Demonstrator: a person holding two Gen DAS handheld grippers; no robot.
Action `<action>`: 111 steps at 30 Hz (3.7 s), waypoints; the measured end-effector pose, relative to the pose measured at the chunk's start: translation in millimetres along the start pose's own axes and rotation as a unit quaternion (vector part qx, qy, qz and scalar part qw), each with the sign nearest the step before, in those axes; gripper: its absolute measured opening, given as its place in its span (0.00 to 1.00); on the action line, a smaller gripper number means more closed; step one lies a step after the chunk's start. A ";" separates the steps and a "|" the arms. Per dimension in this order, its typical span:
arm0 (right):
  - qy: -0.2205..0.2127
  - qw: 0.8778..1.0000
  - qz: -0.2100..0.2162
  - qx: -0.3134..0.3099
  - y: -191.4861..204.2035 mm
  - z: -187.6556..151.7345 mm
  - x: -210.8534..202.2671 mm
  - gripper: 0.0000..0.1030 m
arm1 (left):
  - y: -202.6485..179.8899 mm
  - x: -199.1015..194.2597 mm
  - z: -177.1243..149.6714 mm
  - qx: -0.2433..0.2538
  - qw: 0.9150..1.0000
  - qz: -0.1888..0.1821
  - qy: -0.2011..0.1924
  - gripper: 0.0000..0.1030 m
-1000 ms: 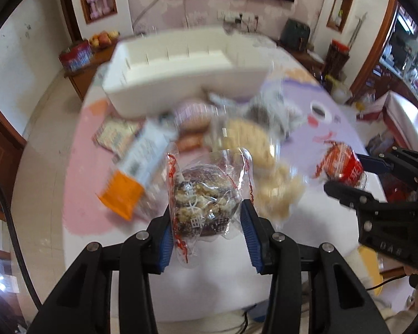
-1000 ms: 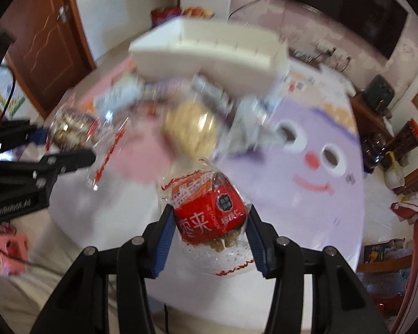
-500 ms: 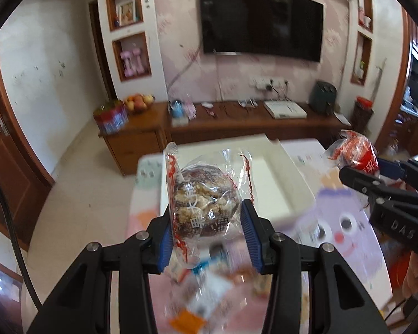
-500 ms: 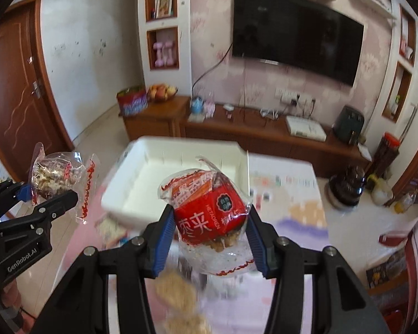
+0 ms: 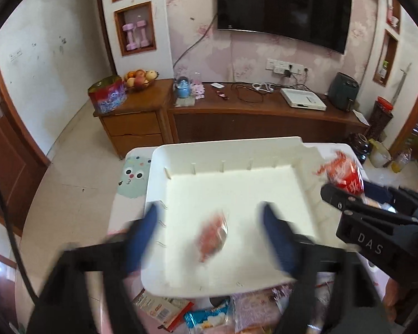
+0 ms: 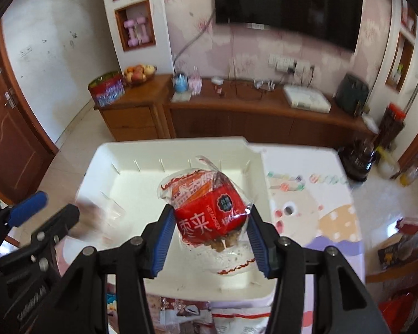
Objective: Organize snacks
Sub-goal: 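Carry both packets over the white tray and release them inside, then withdraw both tools from the tray and move toward the remaining snacks, then grasp the orange-and-white bar with the left tool while the right tool grasps a rice-cake bag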
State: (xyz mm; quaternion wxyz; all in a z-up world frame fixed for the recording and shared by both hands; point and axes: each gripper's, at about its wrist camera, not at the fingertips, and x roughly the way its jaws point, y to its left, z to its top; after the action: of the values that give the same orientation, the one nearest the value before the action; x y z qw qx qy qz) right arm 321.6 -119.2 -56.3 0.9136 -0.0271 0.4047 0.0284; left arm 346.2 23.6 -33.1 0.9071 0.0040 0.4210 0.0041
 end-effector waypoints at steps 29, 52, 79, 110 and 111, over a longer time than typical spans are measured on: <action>-0.087 0.995 0.036 0.032 -11.3 -26.3 -103.3 0.61 | -0.3 -116.9 -49.1 -0.010 0.994 -0.034 -0.105 0.90; -0.130 0.990 0.010 -0.052 -7.2 -115.1 -232.6 0.75 | 11.4 -240.4 -118.3 0.030 0.990 -0.033 -0.135 0.99; 0.044 0.999 0.001 -0.019 -23.3 -257.5 -107.8 0.75 | 21.4 -123.0 -229.4 0.038 0.999 -0.020 0.016 0.99; 0.126 0.990 0.067 0.022 -27.6 -280.2 -13.9 0.90 | 36.6 3.6 -232.4 0.005 0.991 -0.030 0.132 0.82; 0.125 0.990 0.062 0.016 -26.3 -280.5 -12.6 0.90 | 36.9 2.6 -231.4 0.004 0.991 -0.030 0.128 0.75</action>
State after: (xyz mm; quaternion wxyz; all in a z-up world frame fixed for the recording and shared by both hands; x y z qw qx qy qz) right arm 108.1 -166.1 -234.5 0.8524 0.0097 0.5174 0.0751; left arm 171.0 61.5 -184.1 0.8453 -0.0053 0.5337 -0.0243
